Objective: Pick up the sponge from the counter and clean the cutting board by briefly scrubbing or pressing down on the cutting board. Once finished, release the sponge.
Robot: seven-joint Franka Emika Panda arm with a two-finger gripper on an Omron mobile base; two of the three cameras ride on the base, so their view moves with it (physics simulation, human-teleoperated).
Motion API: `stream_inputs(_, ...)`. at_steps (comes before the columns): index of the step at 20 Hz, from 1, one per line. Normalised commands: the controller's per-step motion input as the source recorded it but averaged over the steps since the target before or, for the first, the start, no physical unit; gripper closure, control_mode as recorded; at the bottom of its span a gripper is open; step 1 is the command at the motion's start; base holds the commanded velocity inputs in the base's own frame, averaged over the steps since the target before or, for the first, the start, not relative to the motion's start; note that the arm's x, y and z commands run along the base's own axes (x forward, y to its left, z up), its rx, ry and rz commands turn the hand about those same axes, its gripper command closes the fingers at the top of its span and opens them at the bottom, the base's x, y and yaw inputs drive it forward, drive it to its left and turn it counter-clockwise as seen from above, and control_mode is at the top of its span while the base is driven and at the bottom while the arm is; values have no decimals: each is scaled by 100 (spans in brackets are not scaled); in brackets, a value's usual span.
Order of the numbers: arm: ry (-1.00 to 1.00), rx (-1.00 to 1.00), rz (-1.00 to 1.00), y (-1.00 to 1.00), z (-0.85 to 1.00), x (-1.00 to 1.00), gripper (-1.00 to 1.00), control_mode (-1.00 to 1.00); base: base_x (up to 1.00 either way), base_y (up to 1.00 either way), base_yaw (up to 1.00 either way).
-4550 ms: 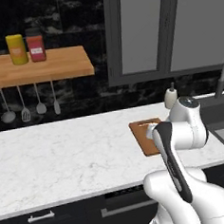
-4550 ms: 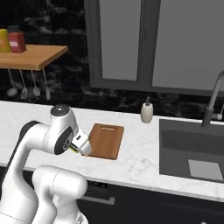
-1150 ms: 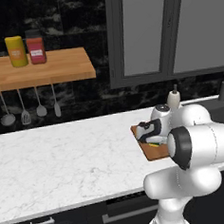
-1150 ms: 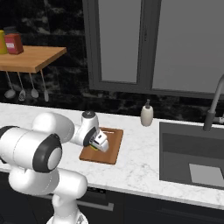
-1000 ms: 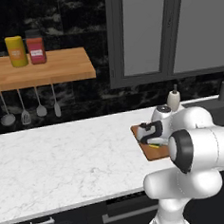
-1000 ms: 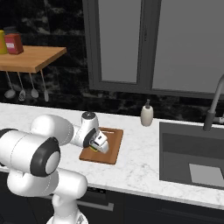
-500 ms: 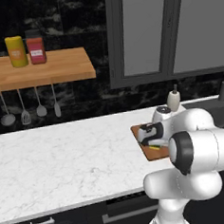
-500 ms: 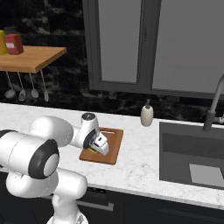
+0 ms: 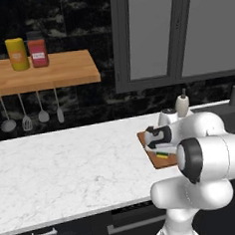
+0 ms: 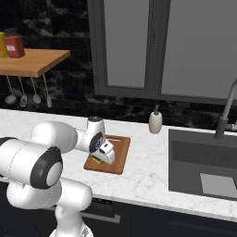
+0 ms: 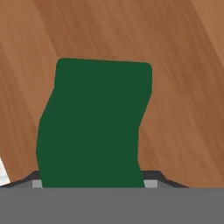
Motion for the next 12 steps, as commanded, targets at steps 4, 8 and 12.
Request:
stream_inputs(4, 11, 0, 2, 21, -40, -66, 100, -100, 0, 0, 0)
stream_inputs(8, 10, 0, 1, 21, -38, -47, 100, -100, 0, 0, 0)
stream_inputs(12, 2, 0, 0, 6, -21, -5, 100, -100, 0, 0, 0)
